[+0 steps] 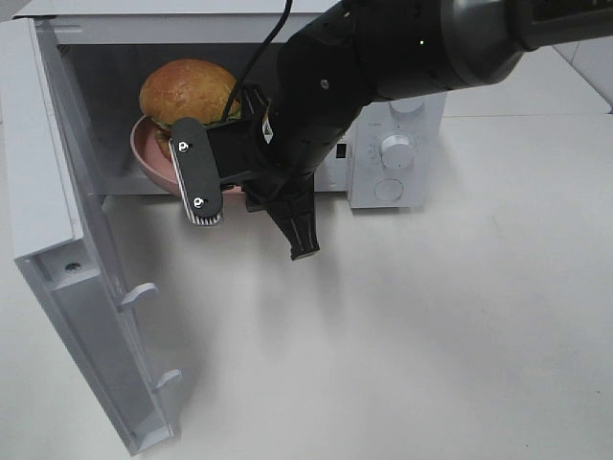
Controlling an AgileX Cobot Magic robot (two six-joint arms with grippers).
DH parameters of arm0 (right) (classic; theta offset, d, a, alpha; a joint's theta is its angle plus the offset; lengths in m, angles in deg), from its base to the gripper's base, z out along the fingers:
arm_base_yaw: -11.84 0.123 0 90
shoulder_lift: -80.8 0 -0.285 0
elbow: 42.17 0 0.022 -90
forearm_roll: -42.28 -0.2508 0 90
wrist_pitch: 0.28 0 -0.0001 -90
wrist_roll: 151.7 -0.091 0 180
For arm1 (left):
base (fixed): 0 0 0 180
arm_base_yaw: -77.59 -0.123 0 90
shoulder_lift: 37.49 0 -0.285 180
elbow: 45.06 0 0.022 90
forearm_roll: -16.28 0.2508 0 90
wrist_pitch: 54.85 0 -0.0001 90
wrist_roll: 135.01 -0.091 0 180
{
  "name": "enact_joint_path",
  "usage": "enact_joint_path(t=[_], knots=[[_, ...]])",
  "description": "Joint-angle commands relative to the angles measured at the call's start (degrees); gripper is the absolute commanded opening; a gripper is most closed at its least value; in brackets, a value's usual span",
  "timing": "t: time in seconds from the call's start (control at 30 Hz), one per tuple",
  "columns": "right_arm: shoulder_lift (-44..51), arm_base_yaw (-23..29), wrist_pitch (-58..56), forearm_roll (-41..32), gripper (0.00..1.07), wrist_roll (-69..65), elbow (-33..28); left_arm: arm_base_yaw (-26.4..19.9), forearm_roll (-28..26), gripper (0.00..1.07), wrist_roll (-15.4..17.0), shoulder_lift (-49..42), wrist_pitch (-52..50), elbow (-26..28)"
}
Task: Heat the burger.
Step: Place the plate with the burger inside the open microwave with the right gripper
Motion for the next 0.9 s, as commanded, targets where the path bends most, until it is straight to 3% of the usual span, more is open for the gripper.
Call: enact_joint_path(t=[0.03,0.2,0.63,0.9], knots=[[-0.17,-0.23,2.01,1.49,0.0,-1.26,2.52,0.34,-0.17,0.98,0.46,-1.15,-0.52,-0.11],[-2.81,-0.23,0.63,5.67,0.0,-4.47,6.3,0.34,-0.17,0.98,0.46,-1.15,-0.52,-0.11],[-9.11,-0.23,-3.95,8.02,0.0,-6.82,16.1,0.34,-0.17,0.98,0.46,-1.15,-0.52,-0.11],[-10.77,-0.23,-4.81,10.66,0.0,-7.85,19.08,0.34,-0.17,0.98,0.46,-1.15,-0.52,-0.11]])
